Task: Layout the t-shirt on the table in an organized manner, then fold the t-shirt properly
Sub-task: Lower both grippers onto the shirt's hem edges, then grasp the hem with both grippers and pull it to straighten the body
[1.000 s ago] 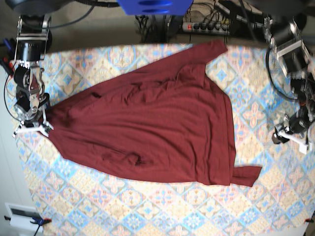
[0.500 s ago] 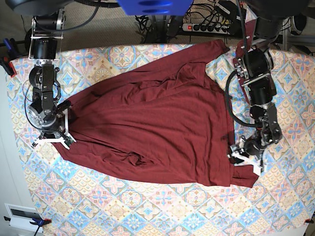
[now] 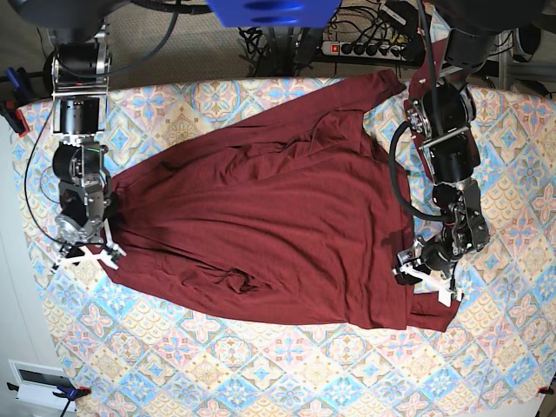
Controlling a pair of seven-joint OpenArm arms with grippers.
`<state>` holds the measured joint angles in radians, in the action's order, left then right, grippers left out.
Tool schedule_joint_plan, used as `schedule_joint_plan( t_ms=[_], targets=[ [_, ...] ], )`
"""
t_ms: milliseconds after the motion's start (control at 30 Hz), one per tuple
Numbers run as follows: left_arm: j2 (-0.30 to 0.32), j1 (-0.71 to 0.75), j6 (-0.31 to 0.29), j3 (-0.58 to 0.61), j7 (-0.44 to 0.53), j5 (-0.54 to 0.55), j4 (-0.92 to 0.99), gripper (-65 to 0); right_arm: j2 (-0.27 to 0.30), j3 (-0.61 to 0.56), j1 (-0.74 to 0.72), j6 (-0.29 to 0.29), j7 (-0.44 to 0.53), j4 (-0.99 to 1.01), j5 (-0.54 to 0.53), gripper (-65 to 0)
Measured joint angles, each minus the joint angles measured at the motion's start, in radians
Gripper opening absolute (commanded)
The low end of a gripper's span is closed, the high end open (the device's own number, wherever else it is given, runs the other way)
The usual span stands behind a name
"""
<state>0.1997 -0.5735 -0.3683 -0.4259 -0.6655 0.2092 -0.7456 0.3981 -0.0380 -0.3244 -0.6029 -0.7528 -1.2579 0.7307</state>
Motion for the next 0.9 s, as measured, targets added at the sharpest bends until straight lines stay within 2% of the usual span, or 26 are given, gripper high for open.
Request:
schedule_joint_plan(
  t_ms=[67,167,267,433,533,600,733,900],
  targets=[
    [0.0,0.002,0.0,0.0,0.0,0.002,0.0,-32.2,-0.005,0.008,-0.004,0.001,0.048,0.017,0.031,-46.7],
    [0.003,0.011,-0.001,0.0,0.0,0.002,0.0,-32.2,-0.003,0.061,-0.025,0.005,0.132,0.01,0.011,-47.6],
    [0.003,0.014,0.001,0.0,0.0,0.0,0.0,-32.2,0.006,0.087,-0.026,0.013,0.143,0.008,-0.023,-47.5],
    [0.002,0.029,-0.004,0.0,0.01,0.006,-0.002,-32.2,0.0,0.081,-0.022,0.003,0.205,0.028,-0.204,-47.5],
    [0.005,0.033,-0.005,0.0,0.006,0.017,-0.003,-32.2,-0.001,0.078,-0.102,-0.003,0.227,0.08,-0.329,-47.5],
    [0.005,0.037,-0.004,0.0,0.0,0.019,-0.006,-32.2,0.004,0.078,-0.173,0.006,0.278,0.144,-0.397,-47.5],
    [0.009,0.043,-0.008,0.0,-0.005,0.031,-0.008,-32.2,0.008,0.081,-0.258,0.009,0.332,0.302,-0.459,-47.5],
    [0.01,0.053,-0.011,0.0,0.001,0.032,-0.012,-32.2,0.006,0.08,-0.323,-0.063,0.375,0.489,-0.476,-47.1]
  ],
)
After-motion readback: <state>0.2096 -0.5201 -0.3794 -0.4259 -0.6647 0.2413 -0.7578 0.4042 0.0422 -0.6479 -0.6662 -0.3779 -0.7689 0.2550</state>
